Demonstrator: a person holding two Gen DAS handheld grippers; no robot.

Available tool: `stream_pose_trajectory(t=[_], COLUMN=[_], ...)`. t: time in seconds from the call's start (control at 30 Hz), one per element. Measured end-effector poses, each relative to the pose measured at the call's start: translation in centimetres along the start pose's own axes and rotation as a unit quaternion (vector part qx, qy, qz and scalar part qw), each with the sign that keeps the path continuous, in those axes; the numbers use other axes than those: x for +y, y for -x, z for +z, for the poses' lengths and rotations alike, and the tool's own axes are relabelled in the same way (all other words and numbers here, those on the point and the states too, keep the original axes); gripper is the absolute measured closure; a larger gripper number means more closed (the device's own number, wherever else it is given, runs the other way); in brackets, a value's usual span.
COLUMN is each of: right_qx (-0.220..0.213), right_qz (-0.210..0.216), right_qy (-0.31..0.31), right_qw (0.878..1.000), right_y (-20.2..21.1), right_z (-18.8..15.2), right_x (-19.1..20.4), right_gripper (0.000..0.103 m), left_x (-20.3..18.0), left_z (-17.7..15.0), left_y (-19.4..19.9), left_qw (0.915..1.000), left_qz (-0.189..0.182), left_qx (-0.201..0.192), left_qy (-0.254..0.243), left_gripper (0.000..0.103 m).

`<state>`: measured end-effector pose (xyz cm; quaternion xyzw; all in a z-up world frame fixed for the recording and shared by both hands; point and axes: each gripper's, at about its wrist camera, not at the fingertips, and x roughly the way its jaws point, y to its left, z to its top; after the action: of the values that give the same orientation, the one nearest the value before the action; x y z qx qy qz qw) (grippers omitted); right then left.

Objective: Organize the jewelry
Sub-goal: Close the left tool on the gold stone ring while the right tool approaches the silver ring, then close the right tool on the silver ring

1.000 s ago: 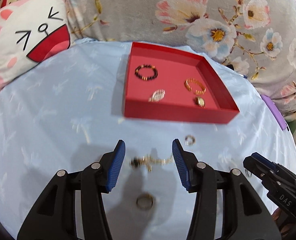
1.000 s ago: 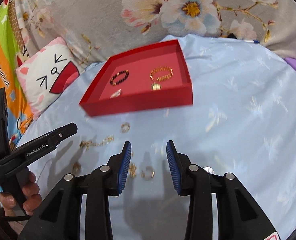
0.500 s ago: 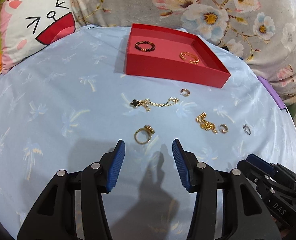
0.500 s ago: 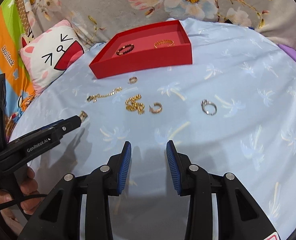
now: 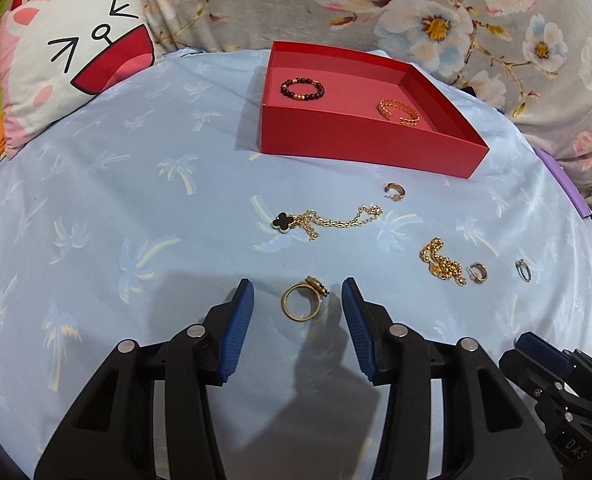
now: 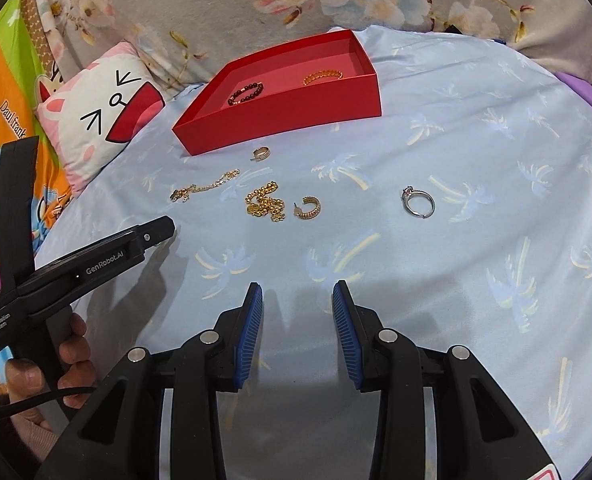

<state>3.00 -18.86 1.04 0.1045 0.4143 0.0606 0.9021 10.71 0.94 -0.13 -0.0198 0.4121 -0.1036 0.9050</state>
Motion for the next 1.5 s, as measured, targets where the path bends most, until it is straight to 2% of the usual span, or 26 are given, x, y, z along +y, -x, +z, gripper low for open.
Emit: stream_pose_trajectory(t=[0.13,0.4,0.63,0.93,1.1,1.2,1.43,1.5], right_qx=[0.000,-0.012,-0.027,-0.022,-0.016,-0.014,-0.011,-0.011], right_qz=[-0.001,-0.009,-0.066,-0.097,-0.101,-0.103,-0.113,-0.114], right_qy=[0.000,-0.013,-0.019,-0.005,-0.002,0.000,0.003,0.006], right_qw=[1.000,1.000,0.997,0.995,0.995,0.995,0.993,0.993], right_y=[0.0,0.3,0.7,-1.3,-1.9,-2.1,-2.4,-2.5], right_z=[0.0,0.2,1.5,4.0,4.5,4.6,4.8,4.9], right_x=[0.0,-0.7,-3.1,-4.6,-4.7,-4.8,-4.7,-4.6], right_gripper=[0.066,0.066,0.066,0.066,0.066,0.068,0.083,0.083], left_x=[0.0,0.2,0.4,0.3,0.3,0.3,0.2,0.2], left_z=[0.0,-0.5,-1.6,-1.6,-1.6,-1.6,-1.6,-1.6], left_y=[0.0,0.6,1.4,1.4,1.3,1.3,1.3,1.3], left_qw=[1.0000,0.9998,0.9995,0.9995,0.9995,0.9995,0.9995,0.9995], left_qz=[-0.010,-0.018,-0.028,-0.029,-0.030,-0.029,-0.029,-0.029], left_qx=[0.000,-0.005,-0.002,-0.001,-0.001,-0.001,-0.001,-0.001], left_qy=[0.000,0.007,0.011,0.011,0.012,0.011,0.011,0.011], left_gripper=[0.080,0.080,0.080,0.080,0.080,0.080,0.080,0.080])
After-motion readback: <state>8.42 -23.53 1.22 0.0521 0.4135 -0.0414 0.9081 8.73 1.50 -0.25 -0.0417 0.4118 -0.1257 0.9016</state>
